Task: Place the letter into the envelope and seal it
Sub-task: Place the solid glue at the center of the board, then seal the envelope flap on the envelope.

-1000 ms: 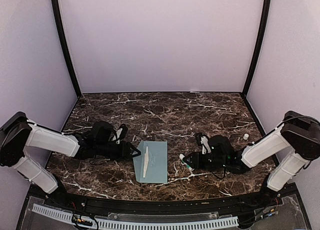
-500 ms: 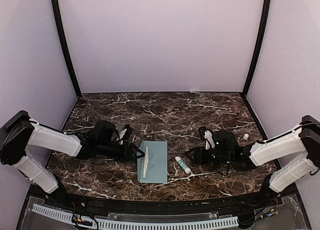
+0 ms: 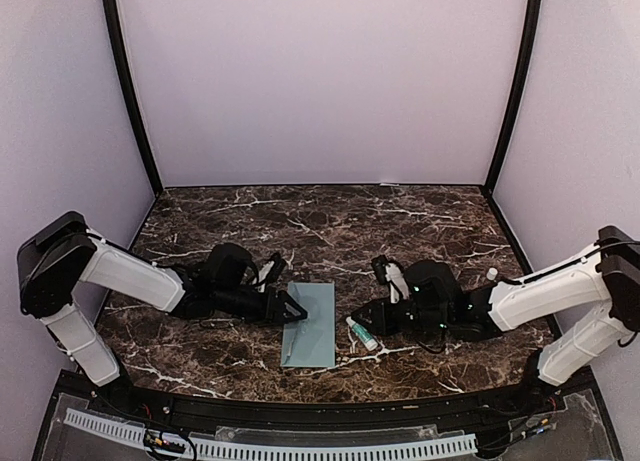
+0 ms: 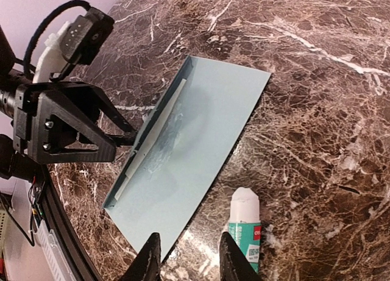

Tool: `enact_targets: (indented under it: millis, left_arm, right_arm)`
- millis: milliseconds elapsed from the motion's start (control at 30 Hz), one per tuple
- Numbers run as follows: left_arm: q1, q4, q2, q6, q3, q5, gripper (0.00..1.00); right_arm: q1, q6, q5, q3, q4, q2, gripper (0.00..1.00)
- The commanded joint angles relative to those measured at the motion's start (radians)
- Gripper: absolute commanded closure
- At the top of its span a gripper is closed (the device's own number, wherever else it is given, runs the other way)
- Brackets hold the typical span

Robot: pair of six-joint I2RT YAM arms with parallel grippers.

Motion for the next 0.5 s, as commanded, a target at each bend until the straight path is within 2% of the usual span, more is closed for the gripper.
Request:
enact_targets:
  millis: [0,100,200,367,467]
  left_arm:
    - [-0.010,0.067,0.036,-0.011,0.013,0.022,0.53]
    - [-0.014,0.092,0.059,-0.015,0.016,0.025,0.54]
    - [-0.016,0.099,0.072,-0.019,0.017,0.021,0.61]
    - [-0.016,0.064,0.089,-0.019,0.016,-0.010,0.78]
    - [-0.016,0.047,0.086,-0.023,0.003,-0.037,0.85]
  right_arm:
    - [0.030,0.032,-0.013,0.034,0.022,0.025,0.72]
    - [0.040,0.044,-0.024,0.051,0.032,0.044,0.78]
    - [0.049,0.045,-0.045,0.078,0.029,0.073,0.84]
    - [0.056,0.045,-0.066,0.159,-0.016,0.113,0.90]
    - [0.057,0.044,-0.071,0.198,-0.033,0.138,0.92]
